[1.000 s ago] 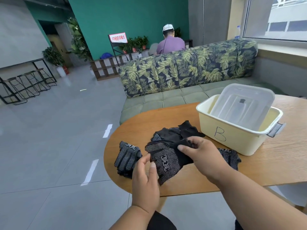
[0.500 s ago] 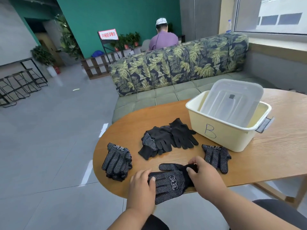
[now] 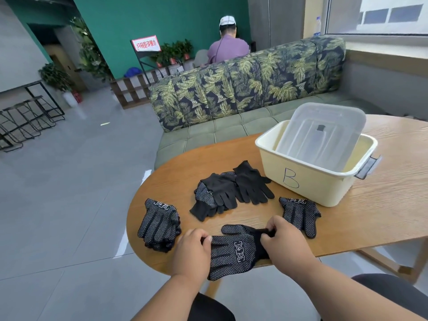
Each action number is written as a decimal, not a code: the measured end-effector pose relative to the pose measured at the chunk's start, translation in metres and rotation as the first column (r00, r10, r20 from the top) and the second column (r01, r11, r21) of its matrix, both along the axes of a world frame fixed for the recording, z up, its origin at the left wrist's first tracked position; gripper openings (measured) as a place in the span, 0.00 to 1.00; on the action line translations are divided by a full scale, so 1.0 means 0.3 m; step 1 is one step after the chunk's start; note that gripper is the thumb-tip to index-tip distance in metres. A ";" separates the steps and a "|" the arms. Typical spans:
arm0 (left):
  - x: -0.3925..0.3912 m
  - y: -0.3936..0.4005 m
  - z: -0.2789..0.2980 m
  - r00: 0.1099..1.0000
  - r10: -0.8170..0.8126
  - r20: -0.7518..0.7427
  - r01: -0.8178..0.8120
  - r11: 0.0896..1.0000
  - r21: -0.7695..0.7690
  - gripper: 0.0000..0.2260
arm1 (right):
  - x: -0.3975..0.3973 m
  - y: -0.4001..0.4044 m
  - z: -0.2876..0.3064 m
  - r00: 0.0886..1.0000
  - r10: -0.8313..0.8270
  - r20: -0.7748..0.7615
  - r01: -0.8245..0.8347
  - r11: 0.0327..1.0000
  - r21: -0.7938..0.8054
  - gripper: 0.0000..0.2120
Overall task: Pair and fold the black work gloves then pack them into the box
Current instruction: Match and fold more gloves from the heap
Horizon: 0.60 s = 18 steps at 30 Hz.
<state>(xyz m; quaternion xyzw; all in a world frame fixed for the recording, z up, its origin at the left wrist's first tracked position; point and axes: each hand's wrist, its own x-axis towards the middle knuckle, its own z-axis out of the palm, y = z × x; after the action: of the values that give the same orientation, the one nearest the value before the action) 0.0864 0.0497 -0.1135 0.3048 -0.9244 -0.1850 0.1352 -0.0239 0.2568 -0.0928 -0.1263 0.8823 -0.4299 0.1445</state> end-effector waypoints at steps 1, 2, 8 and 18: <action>-0.006 0.000 0.003 1.000 0.001 0.001 -0.001 1.000 0.003 0.07 | -0.001 0.000 -0.001 1.000 -0.004 0.007 0.004 1.000 -0.005 0.06; -0.012 -0.001 0.004 1.000 0.002 0.001 -0.002 1.000 0.008 0.06 | -0.002 0.000 -0.002 1.000 -0.007 0.014 0.007 1.000 -0.012 0.06; -0.004 0.001 0.006 0.997 -0.003 -0.075 0.007 0.999 0.053 0.05 | -0.010 0.005 -0.015 1.000 -0.015 0.017 0.015 0.999 -0.037 0.07; 0.071 0.009 0.000 1.000 0.016 -0.001 -0.016 0.999 0.048 0.08 | -0.007 -0.001 -0.043 0.998 0.022 -0.059 -0.024 0.999 -0.044 0.16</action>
<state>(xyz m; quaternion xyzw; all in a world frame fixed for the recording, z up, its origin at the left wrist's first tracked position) 0.1077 0.0523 -0.1136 0.3151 -0.9172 -0.2064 0.1299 -0.0261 0.2566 -0.1058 -0.1521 0.8748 -0.4438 0.1207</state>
